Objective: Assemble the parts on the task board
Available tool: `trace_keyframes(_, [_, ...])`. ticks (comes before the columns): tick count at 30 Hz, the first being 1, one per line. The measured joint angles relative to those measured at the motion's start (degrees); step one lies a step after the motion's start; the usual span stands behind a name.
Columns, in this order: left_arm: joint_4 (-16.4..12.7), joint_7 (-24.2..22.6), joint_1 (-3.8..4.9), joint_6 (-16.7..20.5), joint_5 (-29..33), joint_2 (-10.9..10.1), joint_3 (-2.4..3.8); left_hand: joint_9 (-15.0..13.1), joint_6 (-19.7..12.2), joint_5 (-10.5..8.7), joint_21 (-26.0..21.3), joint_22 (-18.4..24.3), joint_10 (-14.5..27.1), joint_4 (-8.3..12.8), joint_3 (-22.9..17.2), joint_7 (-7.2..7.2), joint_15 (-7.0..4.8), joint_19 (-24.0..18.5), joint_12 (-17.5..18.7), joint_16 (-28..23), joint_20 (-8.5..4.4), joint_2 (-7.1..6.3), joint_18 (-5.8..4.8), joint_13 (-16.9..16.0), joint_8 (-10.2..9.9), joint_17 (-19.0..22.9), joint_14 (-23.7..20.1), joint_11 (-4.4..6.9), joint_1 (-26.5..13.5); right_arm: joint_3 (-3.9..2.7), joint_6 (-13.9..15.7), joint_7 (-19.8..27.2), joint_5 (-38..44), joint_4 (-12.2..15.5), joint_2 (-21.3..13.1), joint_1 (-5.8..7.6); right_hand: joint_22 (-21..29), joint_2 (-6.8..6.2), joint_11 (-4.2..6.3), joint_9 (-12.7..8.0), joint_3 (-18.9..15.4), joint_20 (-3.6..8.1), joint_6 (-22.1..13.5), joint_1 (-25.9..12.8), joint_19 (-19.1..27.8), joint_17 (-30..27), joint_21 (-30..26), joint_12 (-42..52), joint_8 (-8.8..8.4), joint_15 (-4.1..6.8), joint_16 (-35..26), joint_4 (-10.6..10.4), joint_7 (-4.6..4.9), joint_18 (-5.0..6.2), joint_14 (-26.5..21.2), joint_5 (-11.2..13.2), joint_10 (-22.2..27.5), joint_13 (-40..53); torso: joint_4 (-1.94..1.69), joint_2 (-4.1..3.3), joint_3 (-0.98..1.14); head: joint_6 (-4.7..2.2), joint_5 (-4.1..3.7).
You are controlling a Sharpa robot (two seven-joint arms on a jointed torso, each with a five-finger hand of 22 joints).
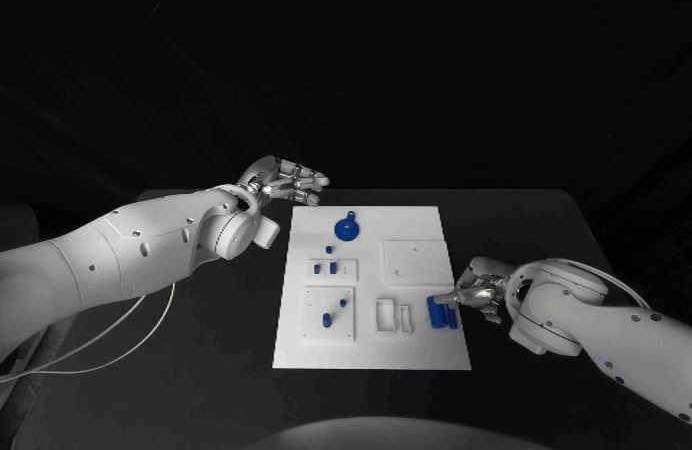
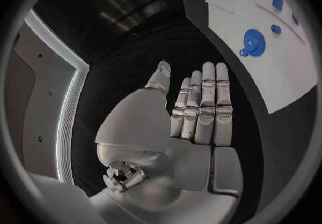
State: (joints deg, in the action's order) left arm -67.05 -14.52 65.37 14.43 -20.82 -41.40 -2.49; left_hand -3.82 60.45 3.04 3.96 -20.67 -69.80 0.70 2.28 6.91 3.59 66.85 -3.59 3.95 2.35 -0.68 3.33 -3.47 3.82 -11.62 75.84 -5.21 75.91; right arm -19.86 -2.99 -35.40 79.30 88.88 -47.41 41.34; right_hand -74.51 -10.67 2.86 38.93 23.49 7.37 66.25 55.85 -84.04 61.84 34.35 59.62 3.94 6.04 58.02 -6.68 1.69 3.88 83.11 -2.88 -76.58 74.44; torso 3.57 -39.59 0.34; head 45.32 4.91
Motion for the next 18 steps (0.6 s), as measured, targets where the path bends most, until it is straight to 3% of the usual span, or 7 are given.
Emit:
trace_keyframes(5, [-0.17,-0.29,-0.04,0.00,0.00,0.00,-0.03,-0.01,-0.18,0.00,0.00,0.99,0.11,-0.70,1.49,-0.17,0.00,0.00,0.00,0.00,0.00,0.00,0.00,0.00,0.00,-0.13,0.00,-0.11,0.00,0.02,-0.32,-1.36,1.74,-0.67,0.61,0.00,-0.02,-0.46,-0.22,-0.71,-0.08,0.00,-1.22,-0.46,0.00,0.27,0.00,-0.44,-0.25,0.00,0.00,-0.99,0.38,0.01,0.00,0.00,0.22,0.00,0.03,-0.04,-0.03,-0.01,-0.12])
trace_keyframes(7, [-0.20,-0.37,-0.04,-0.02,0.00,0.00,-0.04,-0.01,-0.18,0.00,0.00,1.47,0.32,-0.92,1.70,-0.17,0.00,0.23,0.00,0.00,0.23,0.02,0.00,0.00,0.00,-0.14,0.00,-0.31,0.02,0.05,-0.34,-1.82,2.37,-0.97,0.96,0.00,-0.06,-0.88,-0.54,-1.68,-0.31,0.00,-3.37,-0.88,0.00,0.39,0.00,-0.71,-0.30,0.00,0.00,-1.62,0.91,0.01,0.00,0.00,0.54,0.00,0.03,-0.08,-0.03,-0.01,-0.14])
trace_keyframes(11, [-0.23,-0.48,-0.04,-0.03,0.03,0.01,-0.06,-0.01,-0.18,0.00,0.00,1.94,0.32,-1.16,1.95,-0.17,0.00,0.22,0.00,0.00,0.22,0.24,0.00,0.00,0.00,-0.19,0.00,-0.31,0.24,0.29,-0.34,-2.47,3.31,-1.62,1.70,0.01,-0.18,-1.41,-1.14,-4.72,-1.03,0.00,-6.11,-0.81,0.00,0.68,0.00,-1.09,-0.30,-0.51,0.00,-2.41,1.97,0.01,0.11,0.00,0.73,-0.03,0.02,-0.12,-0.03,-0.01,-0.16])
trace_keyframes(14, [-0.24,-0.53,-0.04,-0.05,0.04,0.02,-0.08,0.00,-0.18,0.00,0.00,2.41,0.32,-1.16,1.95,-0.17,0.00,0.22,0.00,0.00,0.22,0.24,0.00,0.00,0.00,-0.19,0.00,-0.31,0.24,0.65,-0.34,-2.83,3.86,-2.08,2.34,0.02,-0.31,-1.93,-1.23,-8.84,-1.68,-0.63,-6.47,-0.28,0.00,1.07,0.00,-1.38,-0.30,-0.71,0.00,-3.38,2.17,0.02,0.31,0.00,0.83,0.00,0.02,-0.15,0.00,0.07,-0.16])
trace_keyframes(17, [-0.24,-0.55,-0.05,-0.09,0.06,0.04,-0.09,0.00,-0.17,0.00,0.00,2.46,0.34,-1.19,1.98,-0.17,0.00,0.22,0.00,0.00,0.22,0.24,0.00,0.00,0.00,-0.18,0.00,-0.34,0.24,1.17,-0.34,-2.99,4.25,-2.42,3.01,0.07,-0.42,-1.93,-1.25,-10.19,-1.74,-0.63,-6.45,-0.28,0.00,1.38,0.00,-1.38,-0.07,-0.71,0.00,-3.44,2.18,0.02,0.31,0.00,0.81,0.14,0.02,-0.16,0.02,0.16,-0.13])
trace_keyframes(18, [-0.24,-0.56,-0.05,-0.11,0.06,0.05,-0.09,0.00,-0.18,0.00,0.00,2.57,0.51,-1.32,2.10,-0.17,0.00,0.22,0.00,0.00,0.22,0.24,0.01,0.00,0.00,-0.18,0.00,-0.51,0.24,1.34,-0.34,-3.00,4.34,-2.51,3.21,0.14,-0.45,-1.93,-1.43,-11.55,-1.74,-0.63,-6.35,-0.28,0.00,1.51,0.00,-1.38,-0.09,-0.71,0.00,-3.44,2.27,0.02,0.31,0.00,0.62,0.20,0.01,-0.16,0.02,0.19,-0.10])
